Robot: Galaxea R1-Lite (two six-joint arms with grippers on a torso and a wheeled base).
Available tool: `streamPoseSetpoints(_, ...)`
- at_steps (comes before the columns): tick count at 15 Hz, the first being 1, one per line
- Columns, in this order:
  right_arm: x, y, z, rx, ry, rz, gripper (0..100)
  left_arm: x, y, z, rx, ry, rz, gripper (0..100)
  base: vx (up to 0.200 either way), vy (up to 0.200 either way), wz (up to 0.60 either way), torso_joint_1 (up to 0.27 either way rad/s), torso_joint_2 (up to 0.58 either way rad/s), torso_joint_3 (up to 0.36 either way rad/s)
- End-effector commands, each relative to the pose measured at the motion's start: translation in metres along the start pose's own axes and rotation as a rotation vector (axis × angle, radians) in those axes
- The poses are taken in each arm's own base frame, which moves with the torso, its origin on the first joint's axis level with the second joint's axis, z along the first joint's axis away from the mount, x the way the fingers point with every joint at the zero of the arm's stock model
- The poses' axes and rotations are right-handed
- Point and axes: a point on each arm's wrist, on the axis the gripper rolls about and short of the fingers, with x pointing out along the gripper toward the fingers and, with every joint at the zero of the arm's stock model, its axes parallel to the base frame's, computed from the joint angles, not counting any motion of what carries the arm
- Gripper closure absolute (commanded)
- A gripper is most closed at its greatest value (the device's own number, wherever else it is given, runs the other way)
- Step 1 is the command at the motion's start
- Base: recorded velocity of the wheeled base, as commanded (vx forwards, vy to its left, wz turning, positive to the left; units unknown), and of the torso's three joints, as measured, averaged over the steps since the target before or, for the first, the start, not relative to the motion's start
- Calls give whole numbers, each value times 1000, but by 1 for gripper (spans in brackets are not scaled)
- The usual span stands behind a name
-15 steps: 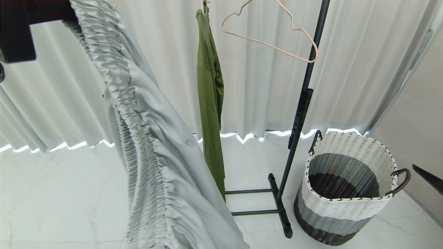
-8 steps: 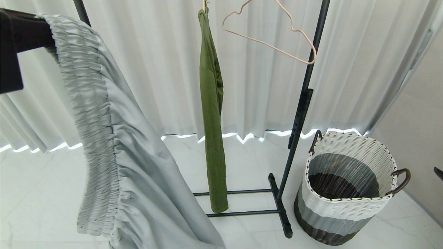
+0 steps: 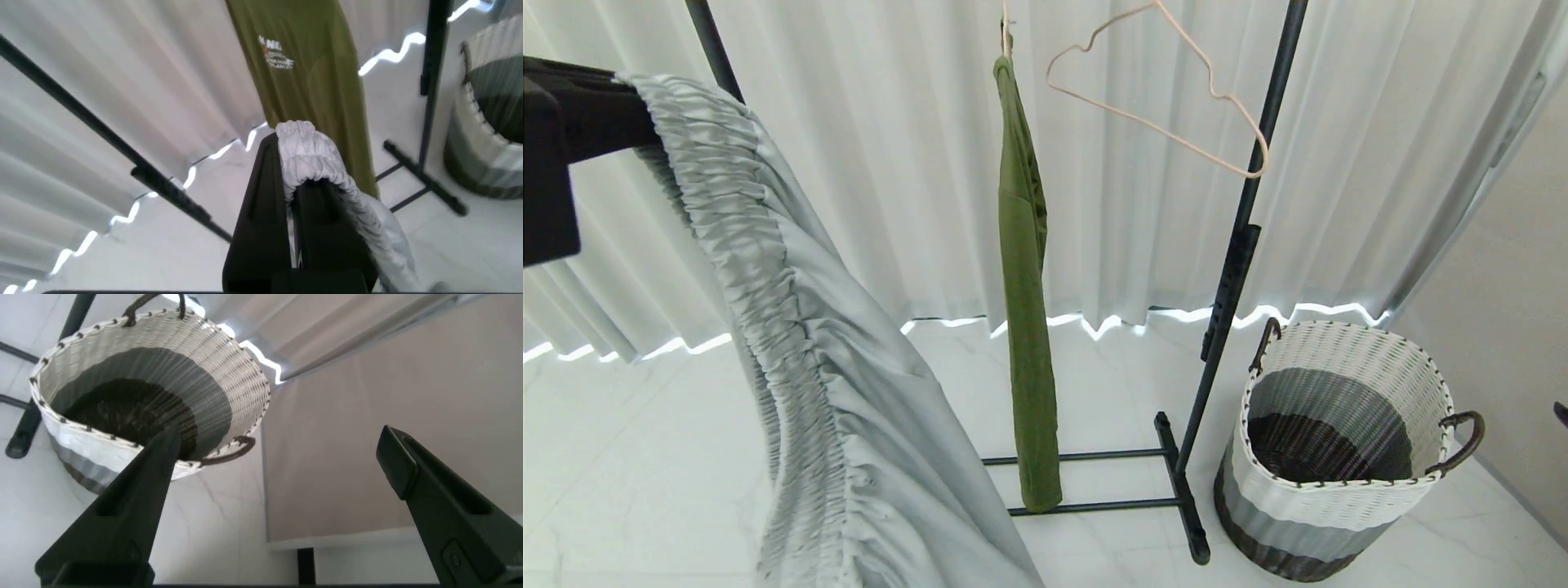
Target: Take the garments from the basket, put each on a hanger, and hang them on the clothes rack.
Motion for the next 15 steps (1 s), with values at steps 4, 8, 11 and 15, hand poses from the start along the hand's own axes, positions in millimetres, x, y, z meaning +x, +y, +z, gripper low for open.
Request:
streamPoseSetpoints(4, -1, 0, 0, 1, -1, -3, 0, -4, 1, -3, 1, -2, 1, 100, 0, 0, 0, 115, -503, -320)
streamPoseSetpoints(8, 0, 0, 0, 10, 1, -3, 0, -5, 1, -4, 1, -3, -1, 100, 0, 0, 0, 160, -470, -310)
streamPoseSetpoints(11, 0, -1, -1, 17, 11, -15, 0, -7, 1, -6, 1, -1, 1, 100, 0, 0, 0, 180, -476, -297)
streamPoseSetpoints(15, 0, -4, -3, 24, 32, -42, 0, -8, 1, -9, 4, 3, -1, 100, 0, 0, 0, 199, -499, -299)
